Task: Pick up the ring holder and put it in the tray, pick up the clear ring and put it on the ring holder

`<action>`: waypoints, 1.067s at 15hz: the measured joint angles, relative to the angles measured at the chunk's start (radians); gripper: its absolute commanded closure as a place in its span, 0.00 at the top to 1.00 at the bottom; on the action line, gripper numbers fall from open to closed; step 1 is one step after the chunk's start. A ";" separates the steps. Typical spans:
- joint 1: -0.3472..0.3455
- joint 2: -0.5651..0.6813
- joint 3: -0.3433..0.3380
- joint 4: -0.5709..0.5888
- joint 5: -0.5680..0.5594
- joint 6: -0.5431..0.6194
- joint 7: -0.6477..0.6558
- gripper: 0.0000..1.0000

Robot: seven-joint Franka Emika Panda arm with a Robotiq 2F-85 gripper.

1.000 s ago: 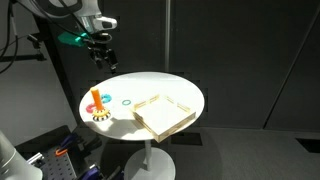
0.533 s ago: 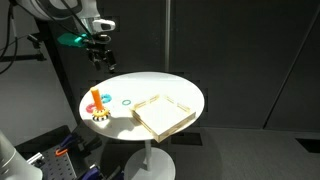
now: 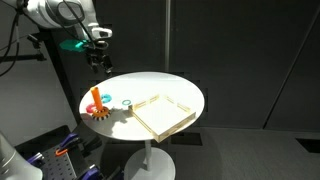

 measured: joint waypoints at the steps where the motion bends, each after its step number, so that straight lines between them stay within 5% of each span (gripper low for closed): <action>1: 0.003 0.023 0.013 0.012 0.000 0.003 0.023 1.00; 16: 0.076 0.230 0.119 0.094 -0.002 0.005 0.226 1.00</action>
